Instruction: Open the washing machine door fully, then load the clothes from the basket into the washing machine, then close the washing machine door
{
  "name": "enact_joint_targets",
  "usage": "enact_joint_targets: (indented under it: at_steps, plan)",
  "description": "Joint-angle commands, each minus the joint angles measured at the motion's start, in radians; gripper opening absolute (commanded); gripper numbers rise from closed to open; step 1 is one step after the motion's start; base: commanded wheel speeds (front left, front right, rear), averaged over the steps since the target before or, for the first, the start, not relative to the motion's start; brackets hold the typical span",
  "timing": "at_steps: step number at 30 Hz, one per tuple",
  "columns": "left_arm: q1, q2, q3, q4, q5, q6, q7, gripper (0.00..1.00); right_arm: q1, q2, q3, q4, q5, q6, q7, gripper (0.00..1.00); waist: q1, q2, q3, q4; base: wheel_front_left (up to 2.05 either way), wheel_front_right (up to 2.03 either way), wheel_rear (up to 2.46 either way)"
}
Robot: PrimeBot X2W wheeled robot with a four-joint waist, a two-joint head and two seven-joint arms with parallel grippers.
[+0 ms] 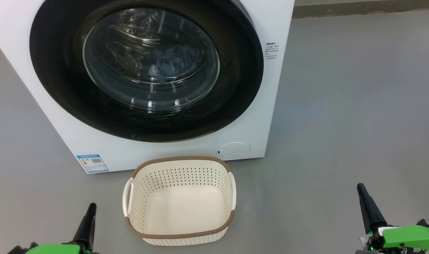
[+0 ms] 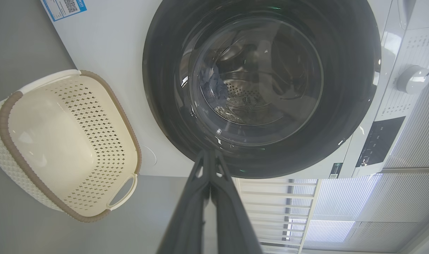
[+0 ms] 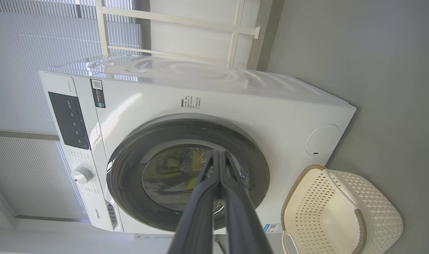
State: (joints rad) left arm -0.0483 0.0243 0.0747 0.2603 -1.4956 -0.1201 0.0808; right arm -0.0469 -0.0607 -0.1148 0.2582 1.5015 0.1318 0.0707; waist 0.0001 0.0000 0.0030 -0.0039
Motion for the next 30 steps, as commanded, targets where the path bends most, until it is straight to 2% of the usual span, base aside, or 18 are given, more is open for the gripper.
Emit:
enact_joint_targets:
  at_steps: [1,8,30]
  plan:
    - [-0.048,0.024,0.035,-0.017,-0.036,-0.008,0.012,0.0,-0.048,-0.001,0.015,-0.021,0.036,-0.001,0.011,0.0,-0.0001,0.0,0.0,0.001,0.0,0.0,0.0]
    - [-0.06,0.026,0.039,-0.015,-0.112,-0.011,0.032,0.0,-0.06,0.001,0.013,-0.014,0.116,-0.001,0.033,0.0,-0.0001,0.0,0.0,0.004,0.0,0.0,0.0]
    - [-0.06,0.026,0.039,-0.015,-0.113,-0.011,0.032,0.0,-0.06,0.004,0.009,-0.014,0.114,-0.001,0.036,0.0,-0.0001,0.0,0.0,0.004,0.0,0.0,0.0]
